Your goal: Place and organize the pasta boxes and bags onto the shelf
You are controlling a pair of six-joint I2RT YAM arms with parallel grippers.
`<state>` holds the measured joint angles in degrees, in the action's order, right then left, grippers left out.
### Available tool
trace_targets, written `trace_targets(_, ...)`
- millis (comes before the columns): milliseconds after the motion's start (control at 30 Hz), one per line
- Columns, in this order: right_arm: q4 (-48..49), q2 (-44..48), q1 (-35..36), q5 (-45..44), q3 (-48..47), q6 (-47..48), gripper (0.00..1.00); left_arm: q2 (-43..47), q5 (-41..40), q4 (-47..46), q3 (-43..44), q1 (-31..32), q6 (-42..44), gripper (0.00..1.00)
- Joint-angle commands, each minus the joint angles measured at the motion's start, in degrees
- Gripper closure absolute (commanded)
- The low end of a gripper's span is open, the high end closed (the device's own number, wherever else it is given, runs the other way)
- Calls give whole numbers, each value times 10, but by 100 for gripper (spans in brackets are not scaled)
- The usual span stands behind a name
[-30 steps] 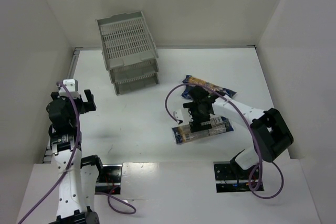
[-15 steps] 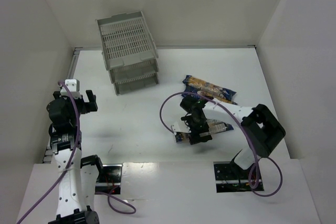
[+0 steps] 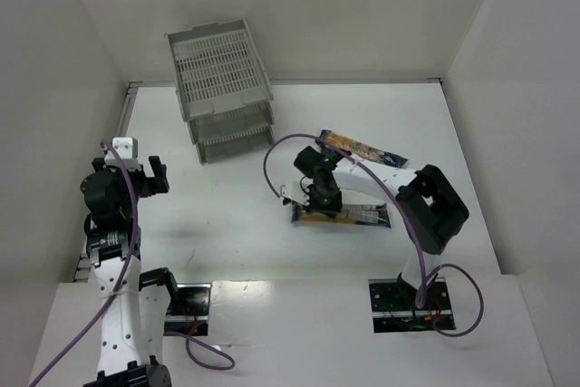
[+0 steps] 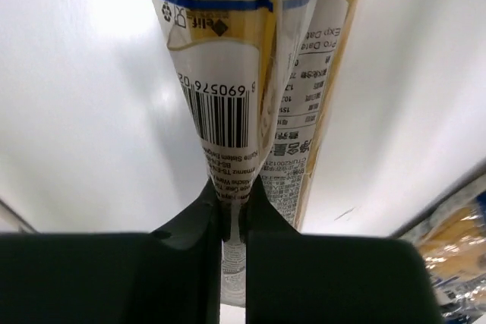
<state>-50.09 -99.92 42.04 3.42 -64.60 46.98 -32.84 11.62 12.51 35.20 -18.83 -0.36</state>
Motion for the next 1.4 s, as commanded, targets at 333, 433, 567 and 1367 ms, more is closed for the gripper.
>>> trace_targets(333, 155, -136, 73, 85, -209, -240, 0, 10, 10, -21, 0, -4, -7, 1)
trace_targets(433, 155, -122, 73, 57, -172, -228, 0, 10, 16, -21, 0, -4, -7, 1)
trace_targets(567, 155, -117, 73, 22, -145, -213, 0, 10, 27, -21, 0, -4, -2, 1)
trace_targets(1367, 108, -88, 8, 37, -77, -144, 0, 21, 57, -10, 0, -4, 4, 1)
